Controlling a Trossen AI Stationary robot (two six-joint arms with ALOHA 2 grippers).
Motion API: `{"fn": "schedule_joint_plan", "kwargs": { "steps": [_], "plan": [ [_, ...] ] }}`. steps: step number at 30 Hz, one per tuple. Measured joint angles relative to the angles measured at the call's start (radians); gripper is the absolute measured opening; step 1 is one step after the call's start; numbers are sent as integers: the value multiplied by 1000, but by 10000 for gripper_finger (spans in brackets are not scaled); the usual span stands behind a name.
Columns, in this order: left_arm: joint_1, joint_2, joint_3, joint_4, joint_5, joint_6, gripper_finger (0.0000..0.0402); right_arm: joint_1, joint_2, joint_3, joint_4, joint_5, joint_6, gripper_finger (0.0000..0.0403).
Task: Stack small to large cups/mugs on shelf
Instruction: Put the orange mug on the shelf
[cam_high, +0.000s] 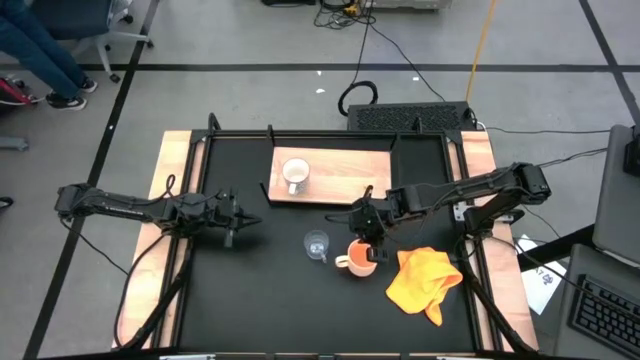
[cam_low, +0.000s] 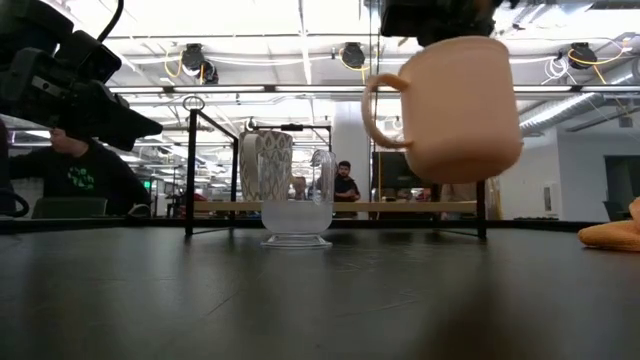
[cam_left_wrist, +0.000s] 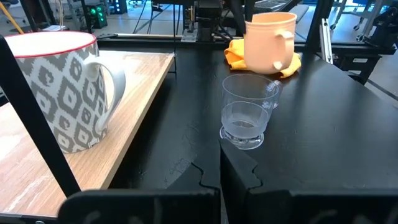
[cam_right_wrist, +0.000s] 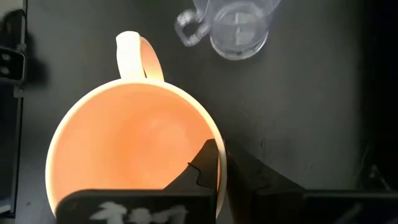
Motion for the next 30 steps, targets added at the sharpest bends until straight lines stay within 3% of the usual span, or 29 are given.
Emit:
{"fn": "schedule_joint_plan", "kwargs": {
  "steps": [18,30],
  "plan": [
    [0,0,0,0,0,-5,1,-14,-2,16,-7,4,-17,4],
    [0,0,0,0,0,-8,1,-15,-128,16,-45,56,-17,4]
  ]
}}
